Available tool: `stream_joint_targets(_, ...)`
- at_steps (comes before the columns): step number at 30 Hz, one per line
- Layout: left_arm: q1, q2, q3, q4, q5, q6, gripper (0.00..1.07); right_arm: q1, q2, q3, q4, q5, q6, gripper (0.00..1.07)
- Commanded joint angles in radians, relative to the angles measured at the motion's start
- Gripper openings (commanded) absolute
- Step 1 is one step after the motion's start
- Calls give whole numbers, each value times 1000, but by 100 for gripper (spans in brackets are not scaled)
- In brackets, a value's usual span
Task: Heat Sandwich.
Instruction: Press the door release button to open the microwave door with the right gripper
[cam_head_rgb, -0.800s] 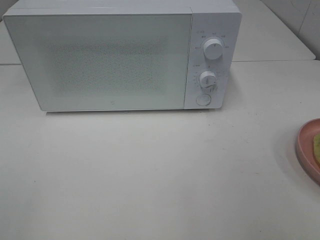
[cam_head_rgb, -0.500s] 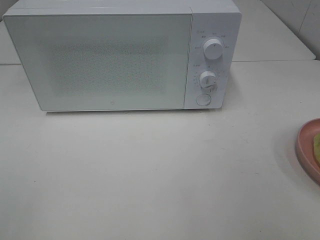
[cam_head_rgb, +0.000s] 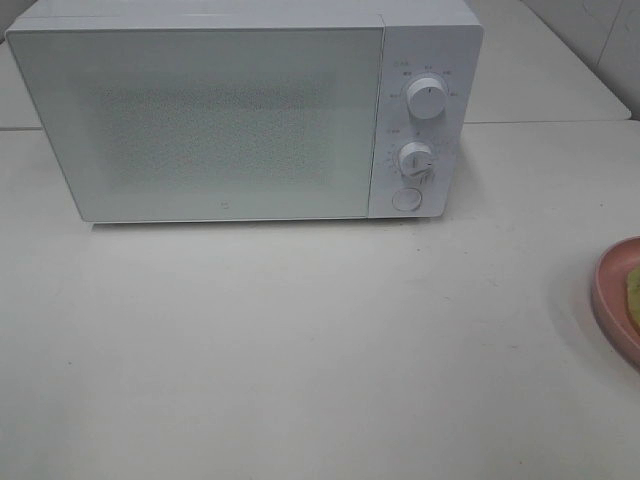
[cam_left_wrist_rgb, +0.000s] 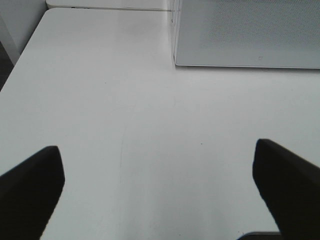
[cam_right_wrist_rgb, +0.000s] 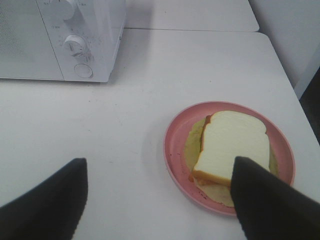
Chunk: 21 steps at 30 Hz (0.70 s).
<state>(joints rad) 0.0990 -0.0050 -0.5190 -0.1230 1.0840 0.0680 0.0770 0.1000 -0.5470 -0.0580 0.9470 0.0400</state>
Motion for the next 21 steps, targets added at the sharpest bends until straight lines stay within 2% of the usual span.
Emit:
stream_joint_targets(1, 6, -17, 1, -5, -14, -5, 98, -5, 55, -8, -1, -65, 2, 76)
stream_joint_targets(21, 6, -17, 1, -5, -14, -5, 98, -5, 444, -8, -1, -399, 2, 76)
